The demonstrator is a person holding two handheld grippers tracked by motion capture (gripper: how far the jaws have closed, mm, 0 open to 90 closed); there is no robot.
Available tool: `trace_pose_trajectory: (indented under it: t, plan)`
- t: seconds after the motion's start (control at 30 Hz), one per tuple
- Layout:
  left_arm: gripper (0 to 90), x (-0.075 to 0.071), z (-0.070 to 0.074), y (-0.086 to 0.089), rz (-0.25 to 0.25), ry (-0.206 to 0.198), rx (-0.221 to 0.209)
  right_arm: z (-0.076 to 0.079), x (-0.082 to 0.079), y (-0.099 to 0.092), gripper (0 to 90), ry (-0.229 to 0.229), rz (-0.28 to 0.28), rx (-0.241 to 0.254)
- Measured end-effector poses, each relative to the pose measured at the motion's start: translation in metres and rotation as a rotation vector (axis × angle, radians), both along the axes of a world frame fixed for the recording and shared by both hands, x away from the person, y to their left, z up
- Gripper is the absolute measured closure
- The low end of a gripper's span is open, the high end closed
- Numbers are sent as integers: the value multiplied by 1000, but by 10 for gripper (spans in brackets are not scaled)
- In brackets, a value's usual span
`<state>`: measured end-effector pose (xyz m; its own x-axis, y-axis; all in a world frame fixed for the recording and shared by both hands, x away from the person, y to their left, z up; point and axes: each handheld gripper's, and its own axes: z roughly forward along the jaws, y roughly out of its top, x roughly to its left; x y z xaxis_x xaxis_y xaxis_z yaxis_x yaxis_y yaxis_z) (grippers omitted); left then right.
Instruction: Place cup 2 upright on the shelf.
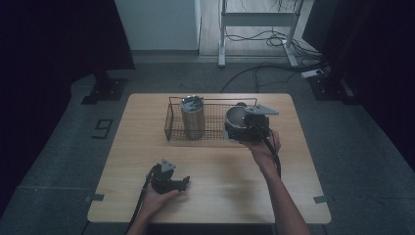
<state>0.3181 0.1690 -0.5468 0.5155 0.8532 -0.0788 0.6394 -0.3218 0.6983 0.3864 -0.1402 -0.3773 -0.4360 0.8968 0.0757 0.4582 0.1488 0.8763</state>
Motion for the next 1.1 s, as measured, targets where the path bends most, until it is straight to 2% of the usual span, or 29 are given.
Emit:
trace_pose_trajectory:
  t: [0.53,0.77,1.1]
  plan:
    - [128,0,0,0,-1,1,-2,7,22,-5,71,-9,-7,-9]
    - [127,0,0,1,-2,1,-2,12,36,-4,71,-3,-12,-19]
    - [129,0,0,1,-4,2,-6,12,47,-5,71,2,-18,-21]
